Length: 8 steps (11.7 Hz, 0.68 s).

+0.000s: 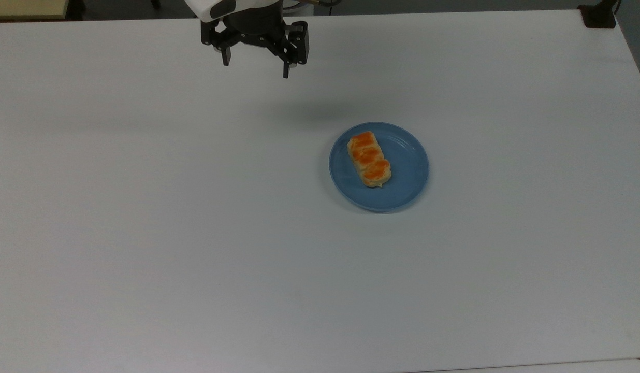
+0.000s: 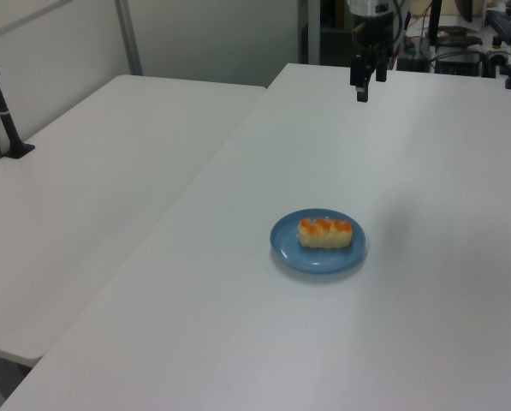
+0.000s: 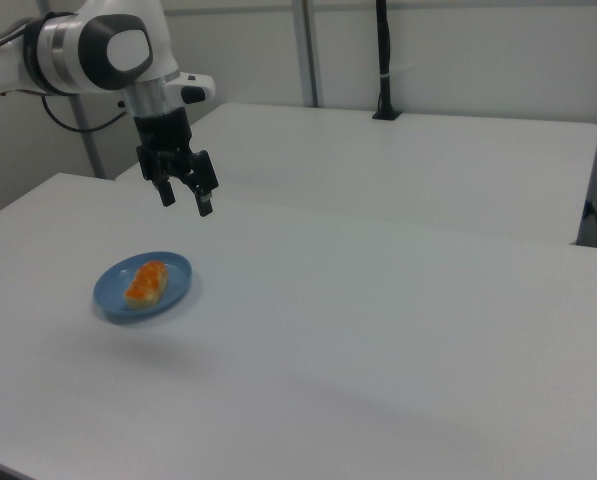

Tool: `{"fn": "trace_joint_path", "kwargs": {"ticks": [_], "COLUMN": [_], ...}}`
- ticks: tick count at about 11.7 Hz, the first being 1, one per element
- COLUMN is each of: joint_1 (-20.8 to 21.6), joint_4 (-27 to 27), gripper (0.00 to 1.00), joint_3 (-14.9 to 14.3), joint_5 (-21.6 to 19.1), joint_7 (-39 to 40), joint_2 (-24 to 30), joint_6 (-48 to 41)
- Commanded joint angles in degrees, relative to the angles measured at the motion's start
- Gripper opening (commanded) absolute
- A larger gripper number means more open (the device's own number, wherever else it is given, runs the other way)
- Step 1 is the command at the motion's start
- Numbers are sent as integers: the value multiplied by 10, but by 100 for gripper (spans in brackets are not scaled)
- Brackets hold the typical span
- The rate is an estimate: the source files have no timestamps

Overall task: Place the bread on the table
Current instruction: 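Move the open gripper down over the bread roll on the blue plate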

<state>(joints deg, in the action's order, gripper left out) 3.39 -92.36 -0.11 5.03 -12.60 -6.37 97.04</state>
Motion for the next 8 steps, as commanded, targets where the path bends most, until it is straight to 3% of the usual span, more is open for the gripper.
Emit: {"fn": "trace_joint_path", "kwargs": {"ticks": [1,5,8], "joint_1": [12,30,92], "joint_4": [-15,-17,-15], "gripper": [100,100,100], "joint_3": [3,5,2], "joint_5": [-39,-41,-32], "joint_7": [19,14,13], "joint_2": [6,-4,-57], "joint_6": [2,24,58]}}
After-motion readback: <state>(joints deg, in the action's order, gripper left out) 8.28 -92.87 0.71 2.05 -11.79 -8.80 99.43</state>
